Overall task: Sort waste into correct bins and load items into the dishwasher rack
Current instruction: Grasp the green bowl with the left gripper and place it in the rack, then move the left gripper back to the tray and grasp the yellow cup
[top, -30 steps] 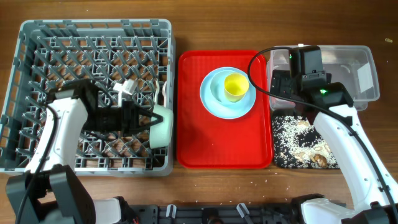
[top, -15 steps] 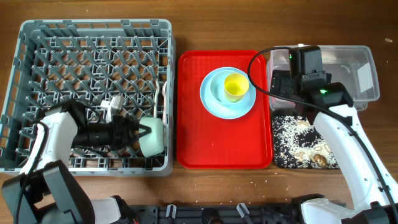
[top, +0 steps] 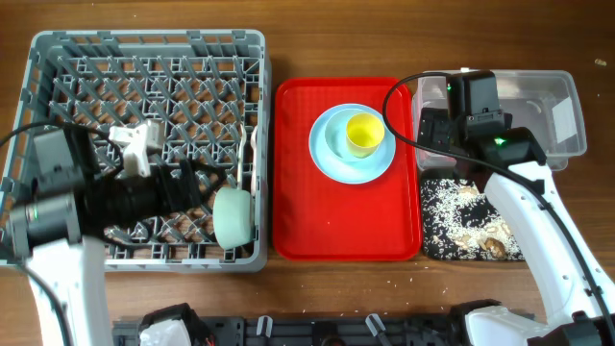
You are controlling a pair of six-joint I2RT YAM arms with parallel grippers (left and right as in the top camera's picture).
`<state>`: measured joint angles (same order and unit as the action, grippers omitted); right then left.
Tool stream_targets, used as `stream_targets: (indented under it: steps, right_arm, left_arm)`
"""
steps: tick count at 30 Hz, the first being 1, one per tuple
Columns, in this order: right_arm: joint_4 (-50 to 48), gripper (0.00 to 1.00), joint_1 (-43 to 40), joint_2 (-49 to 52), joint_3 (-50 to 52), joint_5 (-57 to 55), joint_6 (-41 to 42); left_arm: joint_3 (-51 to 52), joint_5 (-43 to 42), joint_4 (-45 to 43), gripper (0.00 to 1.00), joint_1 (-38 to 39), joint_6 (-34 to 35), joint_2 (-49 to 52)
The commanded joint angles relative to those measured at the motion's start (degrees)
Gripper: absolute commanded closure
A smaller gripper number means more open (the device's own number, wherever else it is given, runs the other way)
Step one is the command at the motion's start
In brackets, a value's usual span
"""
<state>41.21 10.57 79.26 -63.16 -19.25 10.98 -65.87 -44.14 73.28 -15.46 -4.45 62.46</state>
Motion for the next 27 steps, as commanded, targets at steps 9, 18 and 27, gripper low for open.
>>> stream_targets:
  steps: [9, 18, 27]
  right_arm:
    - [0.0, 0.0, 0.1, -0.3, -0.9, 0.6, -0.5]
    - [0.0, 0.0, 0.1, -0.2, -0.9, 0.6, -0.5]
    - [0.0, 0.0, 0.1, -0.3, -0.9, 0.6, -0.5]
  left_arm:
    - [7.8, 16.9, -5.8, 0.96, 22.0, 22.9, -5.1]
    - [10.6, 44.4, -11.5, 0.96, 45.8, 39.7, 7.7]
    - [1.9, 65.7, 4.8, 0.96, 46.4, 53.1, 11.9]
